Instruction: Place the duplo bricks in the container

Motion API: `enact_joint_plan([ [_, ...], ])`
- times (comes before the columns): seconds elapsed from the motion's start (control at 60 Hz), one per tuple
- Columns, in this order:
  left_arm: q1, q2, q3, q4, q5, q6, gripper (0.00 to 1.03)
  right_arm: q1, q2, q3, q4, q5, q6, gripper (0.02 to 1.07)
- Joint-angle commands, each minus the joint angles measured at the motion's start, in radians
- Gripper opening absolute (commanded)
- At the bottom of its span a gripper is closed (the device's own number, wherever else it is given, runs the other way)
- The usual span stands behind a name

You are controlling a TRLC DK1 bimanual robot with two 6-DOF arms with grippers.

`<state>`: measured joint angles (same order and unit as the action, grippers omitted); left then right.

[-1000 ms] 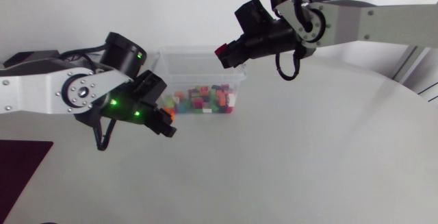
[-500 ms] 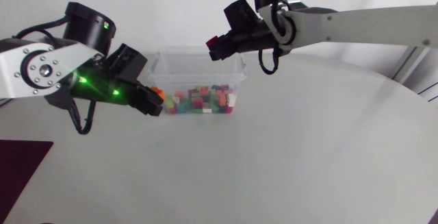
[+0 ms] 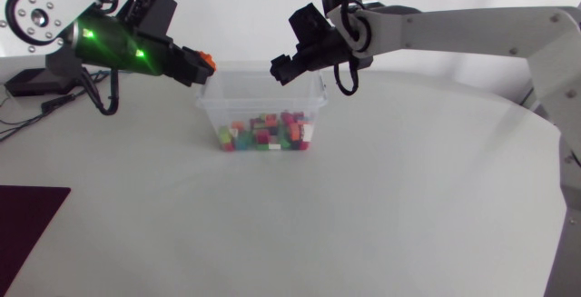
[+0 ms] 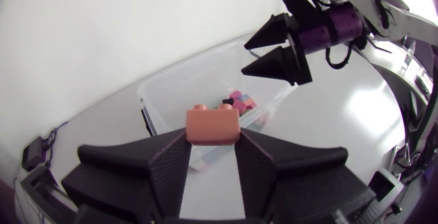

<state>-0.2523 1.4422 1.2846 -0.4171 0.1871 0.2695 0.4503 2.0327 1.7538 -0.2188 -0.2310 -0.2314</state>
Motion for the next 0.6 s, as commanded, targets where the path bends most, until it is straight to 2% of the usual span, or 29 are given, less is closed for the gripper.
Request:
enact_joint_plan([
  [0.0,0.015,0.064,0.062,0.031,0.014,-0.012,0.25,0.005,-0.062,-0.019,-0.014,0.015,-0.002,1.02],
  [0.433,-0.004,0.336,0.271,0.196,0.04,-0.104,0.27,-0.027,-0.345,-0.28,0.001,0.025,-0.009,1.02],
  [0.483,-0.01,0.354,0.285,0.209,0.04,-0.104,0.32,-0.033,-0.376,-0.31,0.006,0.025,-0.009,1.02],
  [0.55,-0.021,0.391,0.306,0.227,0.038,-0.102,0.45,-0.042,-0.408,-0.343,0.006,0.025,-0.011,1.02],
  [0.567,-0.021,0.406,0.315,0.232,0.038,-0.102,0.52,-0.042,-0.416,-0.35,0.006,0.025,-0.011,1.02],
  [0.583,-0.021,0.411,0.317,0.233,0.037,-0.102,0.54,-0.044,-0.425,-0.358,0.006,0.027,-0.011,1.02],
])
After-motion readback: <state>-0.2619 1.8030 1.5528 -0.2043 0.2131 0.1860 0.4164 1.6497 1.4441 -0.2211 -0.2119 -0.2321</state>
